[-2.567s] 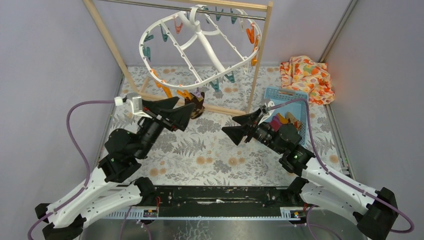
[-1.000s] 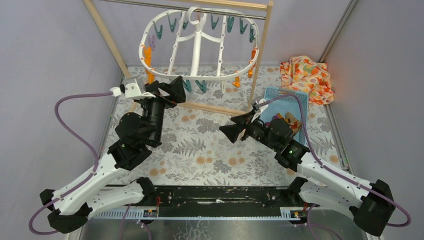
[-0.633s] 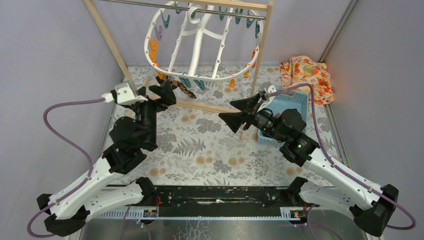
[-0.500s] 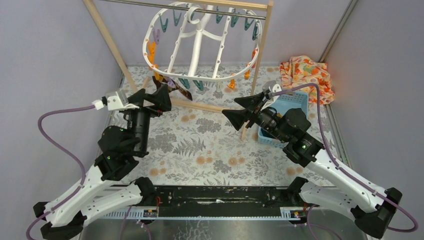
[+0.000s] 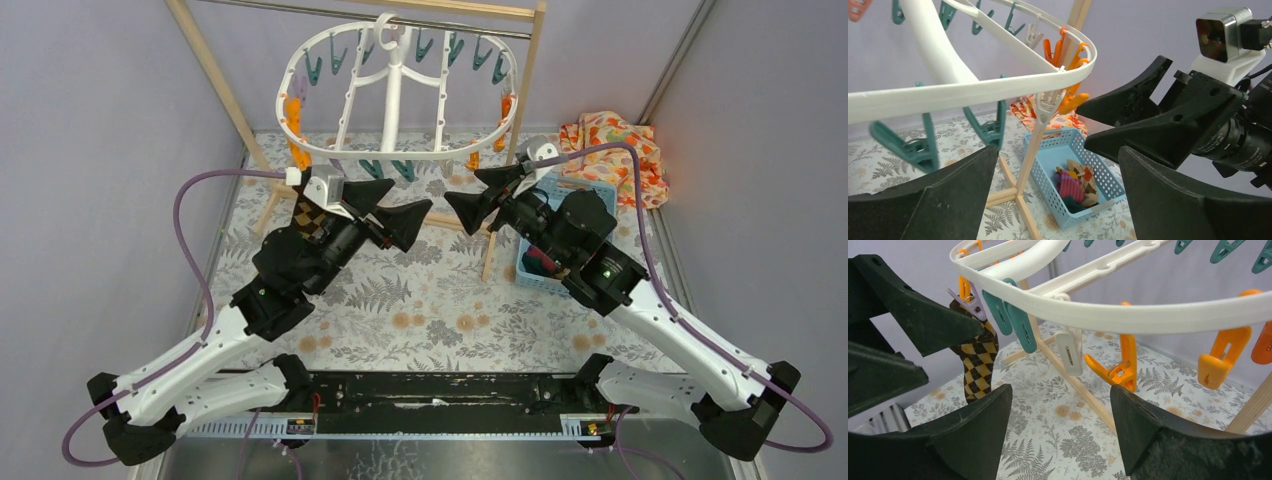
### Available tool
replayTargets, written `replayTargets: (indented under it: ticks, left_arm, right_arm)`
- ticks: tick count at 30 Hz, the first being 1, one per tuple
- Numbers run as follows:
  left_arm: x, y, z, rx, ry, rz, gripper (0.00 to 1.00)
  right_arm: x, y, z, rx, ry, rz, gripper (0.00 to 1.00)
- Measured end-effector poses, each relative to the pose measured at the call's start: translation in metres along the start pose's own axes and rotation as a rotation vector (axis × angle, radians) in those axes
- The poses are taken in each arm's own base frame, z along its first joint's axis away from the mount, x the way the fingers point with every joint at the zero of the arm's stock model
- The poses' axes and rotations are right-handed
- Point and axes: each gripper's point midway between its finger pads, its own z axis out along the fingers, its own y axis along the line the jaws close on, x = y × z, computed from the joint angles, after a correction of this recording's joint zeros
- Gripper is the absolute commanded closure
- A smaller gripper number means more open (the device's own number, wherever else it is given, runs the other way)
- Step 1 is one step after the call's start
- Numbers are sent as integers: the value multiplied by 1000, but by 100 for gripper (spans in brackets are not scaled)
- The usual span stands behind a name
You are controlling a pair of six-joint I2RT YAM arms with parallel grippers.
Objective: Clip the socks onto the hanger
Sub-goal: Open the clamp at the hanger.
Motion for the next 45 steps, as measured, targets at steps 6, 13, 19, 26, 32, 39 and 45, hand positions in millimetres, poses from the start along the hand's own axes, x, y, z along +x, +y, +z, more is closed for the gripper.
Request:
replayTargets:
  ticks: [6, 13, 19, 26, 32, 39, 45]
  left_arm:
    - [2, 2, 7, -14, -9, -3, 1]
    - [-2, 11, 5, -59, -35, 1, 1]
    - [-14, 16, -2, -87, -69, 15, 1]
    - [-19, 19, -6, -98, -85, 19, 1]
    - [-15, 21, -6, -107, -78, 27, 1]
    - [-14, 22, -5, -108, -74, 28, 1]
    - [-12, 22, -5, -109, -71, 29, 1]
  right_arm:
    - [2, -7, 20, 32, 29, -42, 23]
    - [15, -16, 42, 69, 69, -82, 29]
    - [33, -22, 55, 91, 110, -94, 31]
    - [35, -31, 60, 116, 107, -98, 53]
    - [30, -31, 57, 115, 79, -90, 62]
    - [18, -29, 40, 110, 40, -73, 67]
    - [13, -31, 39, 113, 22, -61, 67]
